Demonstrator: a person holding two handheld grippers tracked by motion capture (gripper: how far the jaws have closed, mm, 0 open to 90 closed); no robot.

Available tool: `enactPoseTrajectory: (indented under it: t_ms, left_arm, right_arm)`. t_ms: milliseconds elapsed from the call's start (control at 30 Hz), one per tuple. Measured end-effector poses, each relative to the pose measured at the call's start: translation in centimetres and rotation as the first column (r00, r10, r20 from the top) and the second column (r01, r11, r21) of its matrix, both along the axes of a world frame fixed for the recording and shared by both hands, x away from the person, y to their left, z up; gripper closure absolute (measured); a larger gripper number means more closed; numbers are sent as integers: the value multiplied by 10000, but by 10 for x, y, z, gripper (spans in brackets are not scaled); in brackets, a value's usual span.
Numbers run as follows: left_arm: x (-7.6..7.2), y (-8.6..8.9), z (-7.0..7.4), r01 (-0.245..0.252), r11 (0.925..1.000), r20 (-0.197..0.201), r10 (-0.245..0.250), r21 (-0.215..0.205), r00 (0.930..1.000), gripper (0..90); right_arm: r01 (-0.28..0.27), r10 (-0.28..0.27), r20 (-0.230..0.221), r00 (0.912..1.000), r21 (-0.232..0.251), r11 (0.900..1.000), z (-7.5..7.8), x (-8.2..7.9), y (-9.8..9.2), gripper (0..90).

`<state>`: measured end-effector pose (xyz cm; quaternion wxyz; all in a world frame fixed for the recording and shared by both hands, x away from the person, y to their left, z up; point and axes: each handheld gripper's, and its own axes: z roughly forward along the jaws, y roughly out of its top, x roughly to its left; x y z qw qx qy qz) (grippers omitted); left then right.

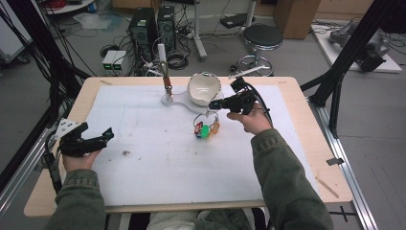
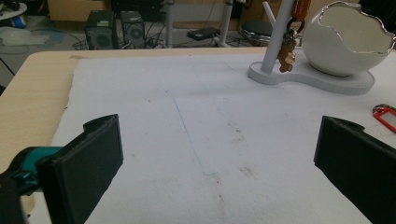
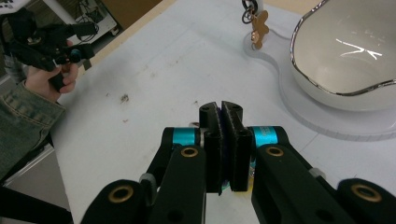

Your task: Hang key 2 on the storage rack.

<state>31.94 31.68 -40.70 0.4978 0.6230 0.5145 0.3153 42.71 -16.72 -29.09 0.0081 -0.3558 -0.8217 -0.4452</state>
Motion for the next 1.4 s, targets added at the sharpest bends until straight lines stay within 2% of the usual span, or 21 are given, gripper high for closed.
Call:
enactPoseTrajectory:
  t_ms: [67, 700, 933, 1133, 1233, 1400]
  left_arm:
    - [0, 0, 0, -4, 10000, 14, 4, -15, 10000, 17]
    - [1, -4, 3, 143, 9998, 172, -141, -112, 9998, 17]
    - [1, -14, 8, 407, 9991, 358, -402, -123, 9985, 17]
    - [1, -27, 16, 851, 9964, 595, -847, -50, 9946, 17]
    - [2, -33, 19, 1069, 9942, 674, -1058, -127, 9921, 17]
    - [2, -37, 23, 1164, 9929, 884, -1137, -256, 9896, 17]
  right_arm:
    - [-41, 40, 147, 9999, 23, 10000, 4, 0, 1, 874]
    - [186, -207, 588, 9981, 360, 9992, 43, -4, 4, 873]
    - [182, -224, 733, 9971, 565, 9982, 54, -7, 5, 873]
    - [191, -247, 806, 9964, 690, 9974, 62, -11, 9, 873]
    - [166, -230, 814, 9964, 782, 9968, 65, -13, 12, 873]
    - [2, -77, 901, 9959, 823, 9966, 71, -18, 22, 873]
